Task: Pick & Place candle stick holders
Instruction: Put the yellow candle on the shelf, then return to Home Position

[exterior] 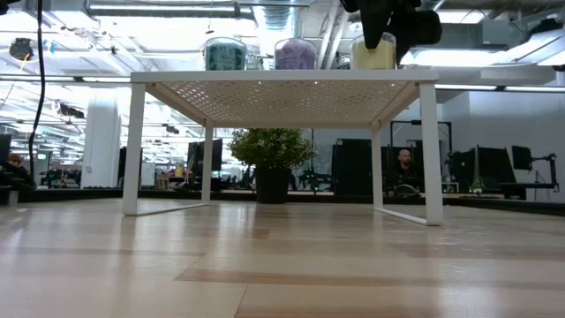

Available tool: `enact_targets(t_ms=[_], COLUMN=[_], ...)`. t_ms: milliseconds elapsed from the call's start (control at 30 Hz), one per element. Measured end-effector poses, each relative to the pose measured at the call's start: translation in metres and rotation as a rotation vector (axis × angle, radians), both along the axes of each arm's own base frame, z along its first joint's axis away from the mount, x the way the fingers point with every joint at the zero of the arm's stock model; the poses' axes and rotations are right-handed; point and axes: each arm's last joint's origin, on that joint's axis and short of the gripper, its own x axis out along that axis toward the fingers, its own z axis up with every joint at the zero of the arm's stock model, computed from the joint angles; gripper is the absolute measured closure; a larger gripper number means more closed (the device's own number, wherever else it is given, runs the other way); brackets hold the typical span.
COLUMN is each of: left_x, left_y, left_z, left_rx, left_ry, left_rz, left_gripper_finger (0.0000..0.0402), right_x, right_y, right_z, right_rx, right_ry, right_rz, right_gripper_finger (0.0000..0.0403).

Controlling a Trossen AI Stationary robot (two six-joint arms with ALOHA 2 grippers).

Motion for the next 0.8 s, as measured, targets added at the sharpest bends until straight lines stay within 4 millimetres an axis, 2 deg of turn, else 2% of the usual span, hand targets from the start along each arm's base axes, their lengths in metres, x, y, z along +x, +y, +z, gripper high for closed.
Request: enact_targets(t_ms=[267,467,533,633,800], left_x=[0.000,-0.001,-0.004,-0.012,-0.039], left_y=[0.000,0.002,0.007,0.021,0.066], left_z=[0.001,0.012,0.024,0.055,0.122], left_rx=[-0.008,-0.085,-0.165,-0.339,-0.601], left_ry=[-0.003,-0.039,-0.073,-0.176,-0.545], left_rz=[0.001,0.005,0.009,0.001,-0.078], left_gripper_finger=[0.0258,0.0258,0.0258,0.0258,0.0258], right_x=[-0.007,-0.021,-0.029,-0.049,-0.095], right_y=[-0.001,-0.002,-0.002,-0.003,-0.014], right_z=[0.011,0.047,0.066,0.094,0.144], right_rx=[0.011,0.020,0.026,0.018,-0.016], right_ry=[-0.032,-0.123,-0.189,-0.289,-0.500], right_rz=[0.010,0.046,0.071,0.142,0.234], right_gripper_finger=[0.0141,0.0142,0.0142,0.0142,0.0142])
